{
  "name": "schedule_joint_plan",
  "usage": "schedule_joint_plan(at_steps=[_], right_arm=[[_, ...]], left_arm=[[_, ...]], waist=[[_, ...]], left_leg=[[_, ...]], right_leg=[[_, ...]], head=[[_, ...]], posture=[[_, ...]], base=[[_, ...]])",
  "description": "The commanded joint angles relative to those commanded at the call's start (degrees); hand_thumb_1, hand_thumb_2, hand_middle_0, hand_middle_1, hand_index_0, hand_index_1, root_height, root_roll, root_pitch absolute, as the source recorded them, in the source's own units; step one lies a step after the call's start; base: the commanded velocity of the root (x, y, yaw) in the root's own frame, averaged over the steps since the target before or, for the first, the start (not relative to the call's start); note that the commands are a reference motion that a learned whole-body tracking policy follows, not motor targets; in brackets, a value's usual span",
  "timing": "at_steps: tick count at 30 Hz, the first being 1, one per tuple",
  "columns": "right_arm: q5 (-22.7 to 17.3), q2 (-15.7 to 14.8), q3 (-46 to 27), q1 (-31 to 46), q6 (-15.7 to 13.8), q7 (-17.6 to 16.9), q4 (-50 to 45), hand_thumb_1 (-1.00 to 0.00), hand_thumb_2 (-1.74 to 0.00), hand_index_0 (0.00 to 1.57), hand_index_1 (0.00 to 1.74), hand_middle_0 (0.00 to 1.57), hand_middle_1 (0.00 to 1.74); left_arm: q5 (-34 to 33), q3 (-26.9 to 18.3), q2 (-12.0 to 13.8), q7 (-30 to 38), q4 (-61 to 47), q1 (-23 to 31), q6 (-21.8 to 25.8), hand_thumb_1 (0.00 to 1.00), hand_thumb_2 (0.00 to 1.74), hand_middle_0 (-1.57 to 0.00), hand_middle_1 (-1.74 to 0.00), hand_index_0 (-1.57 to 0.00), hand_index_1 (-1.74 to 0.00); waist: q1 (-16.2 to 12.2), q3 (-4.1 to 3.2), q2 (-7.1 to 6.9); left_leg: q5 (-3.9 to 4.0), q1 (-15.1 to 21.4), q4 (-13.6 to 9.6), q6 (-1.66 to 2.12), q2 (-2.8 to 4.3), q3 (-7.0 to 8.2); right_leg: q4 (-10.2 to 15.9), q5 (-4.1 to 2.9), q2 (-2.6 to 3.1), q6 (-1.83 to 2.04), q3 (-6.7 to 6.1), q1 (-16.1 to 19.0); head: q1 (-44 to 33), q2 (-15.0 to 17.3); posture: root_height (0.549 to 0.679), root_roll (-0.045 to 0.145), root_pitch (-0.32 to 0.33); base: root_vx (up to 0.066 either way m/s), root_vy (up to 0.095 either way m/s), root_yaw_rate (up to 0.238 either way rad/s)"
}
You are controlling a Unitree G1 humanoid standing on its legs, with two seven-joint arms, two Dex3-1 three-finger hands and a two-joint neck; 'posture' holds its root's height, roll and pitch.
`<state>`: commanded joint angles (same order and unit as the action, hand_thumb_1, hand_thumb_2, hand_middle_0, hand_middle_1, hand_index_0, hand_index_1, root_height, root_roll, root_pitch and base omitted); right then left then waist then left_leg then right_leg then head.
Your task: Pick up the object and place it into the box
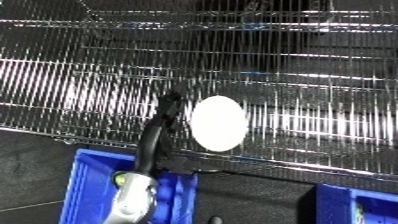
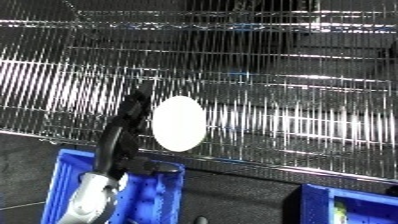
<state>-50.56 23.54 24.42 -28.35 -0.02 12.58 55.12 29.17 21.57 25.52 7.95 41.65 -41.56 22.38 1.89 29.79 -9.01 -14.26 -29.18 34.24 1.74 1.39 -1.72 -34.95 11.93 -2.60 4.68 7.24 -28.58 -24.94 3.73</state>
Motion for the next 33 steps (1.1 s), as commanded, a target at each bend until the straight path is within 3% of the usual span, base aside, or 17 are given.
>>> schedule_joint_plan(at_steps=[7,15,24,33], right_arm=[[-0.8,-0.6,0.2,0.1,-0.1,-0.5,-0.4,0.0,0.0,0.0,0.0,0.0,0.0],[-1.8,-0.8,0.5,0.7,-0.7,-0.6,-0.7,0.0,0.0,0.0,0.0,0.0,0.0],[-1.4,-0.8,0.5,1.0,-1.3,-0.4,-0.4,0.0,0.0,0.0,0.0,0.0,0.0],[-0.9,-0.6,-0.4,2.4,-1.6,-0.3,-0.2,0.0,0.0,0.0,0.0,0.0,0.0]], left_arm=[[-0.9,0.8,-1.2,0.7,0.2,-2.3,-0.1,0.0,0.0,0.0,0.0,0.0,0.0],[-1.3,1.7,-2.0,0.7,0.9,-5.2,-1.7,0.4,0.7,-0.63,-0.7,-0.63,-0.7],[-1.1,1.5,-1.9,0.6,2.6,-5.5,-1.6,0.85,1.48,-1.33,-1.48,-1.33,-1.48],[2.4,-0.6,-0.6,-1.4,0.8,-1.9,1.1,0.85,1.48,-1.33,-1.48,-1.33,-1.48]], waist=[[-0.9,0.0,-0.35],[-1.9,0.0,-0.6],[-2.1,0.0,-0.04],[-0.9,0.0,1.52]], left_leg=[[-0.21,-0.2,0.1,0.13,0.13,0.23],[-0.67,-0.3,0.5,0.22,0.16,0.41],[-0.67,0.3,0.1,0.32,-0.16,0.59],[-0.15,1.8,-1.3,0.41,-1.03,0.17]], right_leg=[[0.5,-0.16,0.17,0.12,-0.32,-0.2],[0.4,-0.03,0.26,0.09,-0.64,-0.3],[0.8,0.25,0.06,-0.08,-0.8,0.0],[1.1,0.77,-0.68,-0.42,-0.35,1.0]], head=[[0.1,-0.4],[-0.6,0.1],[-0.8,0.2],[0.0,0.3]], posture=[[0.648,0.002,0.122],[0.648,0.005,0.126],[0.649,0.012,0.126],[0.651,0.023,0.119]], base=[[0.011,-0.009,-0.045],[0.018,-0.004,-0.026],[0.009,0.004,0.002],[-0.008,0.004,0.08]])
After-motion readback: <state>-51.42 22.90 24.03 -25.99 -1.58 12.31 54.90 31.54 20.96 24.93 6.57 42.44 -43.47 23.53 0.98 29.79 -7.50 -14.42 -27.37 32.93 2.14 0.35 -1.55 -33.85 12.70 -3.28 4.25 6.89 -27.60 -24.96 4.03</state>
